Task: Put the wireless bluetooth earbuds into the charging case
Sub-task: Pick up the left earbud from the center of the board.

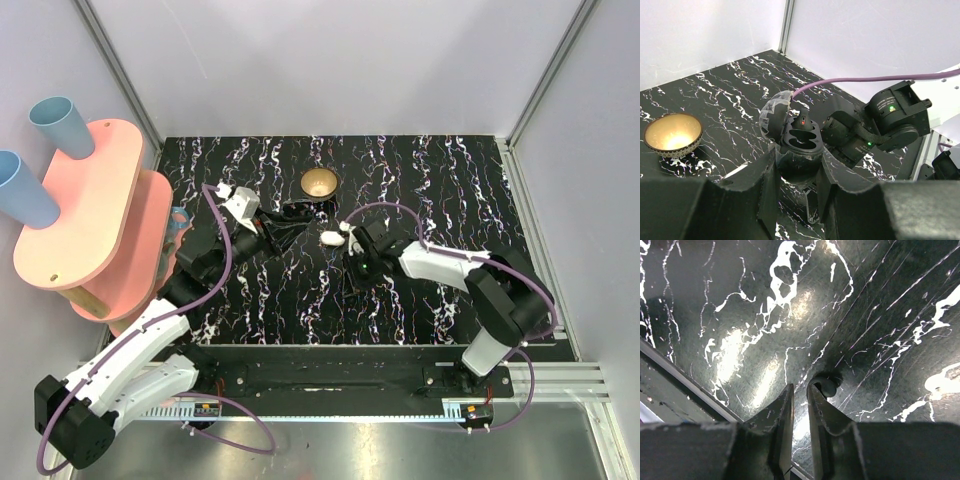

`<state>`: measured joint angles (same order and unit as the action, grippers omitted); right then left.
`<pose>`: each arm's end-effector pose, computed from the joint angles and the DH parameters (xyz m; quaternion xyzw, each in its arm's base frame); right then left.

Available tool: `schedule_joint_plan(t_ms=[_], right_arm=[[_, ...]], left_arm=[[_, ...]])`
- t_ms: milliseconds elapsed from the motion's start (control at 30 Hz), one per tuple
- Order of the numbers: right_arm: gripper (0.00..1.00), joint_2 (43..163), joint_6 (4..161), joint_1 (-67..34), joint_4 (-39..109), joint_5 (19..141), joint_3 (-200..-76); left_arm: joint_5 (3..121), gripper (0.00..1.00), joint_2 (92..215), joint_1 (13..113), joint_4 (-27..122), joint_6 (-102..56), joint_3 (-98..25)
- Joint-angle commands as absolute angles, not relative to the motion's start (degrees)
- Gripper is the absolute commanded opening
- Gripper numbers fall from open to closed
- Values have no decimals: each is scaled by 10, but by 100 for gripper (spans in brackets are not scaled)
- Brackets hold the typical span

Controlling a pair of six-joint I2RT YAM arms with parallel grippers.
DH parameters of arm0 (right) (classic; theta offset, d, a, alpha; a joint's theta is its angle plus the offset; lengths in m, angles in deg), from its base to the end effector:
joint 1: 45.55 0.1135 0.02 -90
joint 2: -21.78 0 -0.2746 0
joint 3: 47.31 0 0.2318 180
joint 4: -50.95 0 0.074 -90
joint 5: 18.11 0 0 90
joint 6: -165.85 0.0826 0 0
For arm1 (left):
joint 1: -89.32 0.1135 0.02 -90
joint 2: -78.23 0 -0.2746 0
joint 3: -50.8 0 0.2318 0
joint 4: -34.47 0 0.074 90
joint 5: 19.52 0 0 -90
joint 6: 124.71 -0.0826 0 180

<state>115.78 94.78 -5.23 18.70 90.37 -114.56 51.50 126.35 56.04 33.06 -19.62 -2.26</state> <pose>0.2306 0.2300 0.1525 -0.2187 0.9266 0.2649 0.1528 0.1682 -0.1425 0.3547 0.2253 0.6300 -0.4014 0.6254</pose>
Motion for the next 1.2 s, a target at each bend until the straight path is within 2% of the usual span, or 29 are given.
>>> schedule_joint_plan(t_ms=[0,433,1167], right_arm=[[25,1183,956,-44,173,892,-1170],[25,1193,954,-41,141,843,-1169],[21,1140,962,-42,134,823,-1137]], left_arm=[[526,0,1253,564,303,-192,-29],[534,0,1246,564,312,-196,-24],[536,1,1245,564,310,-191,-22]])
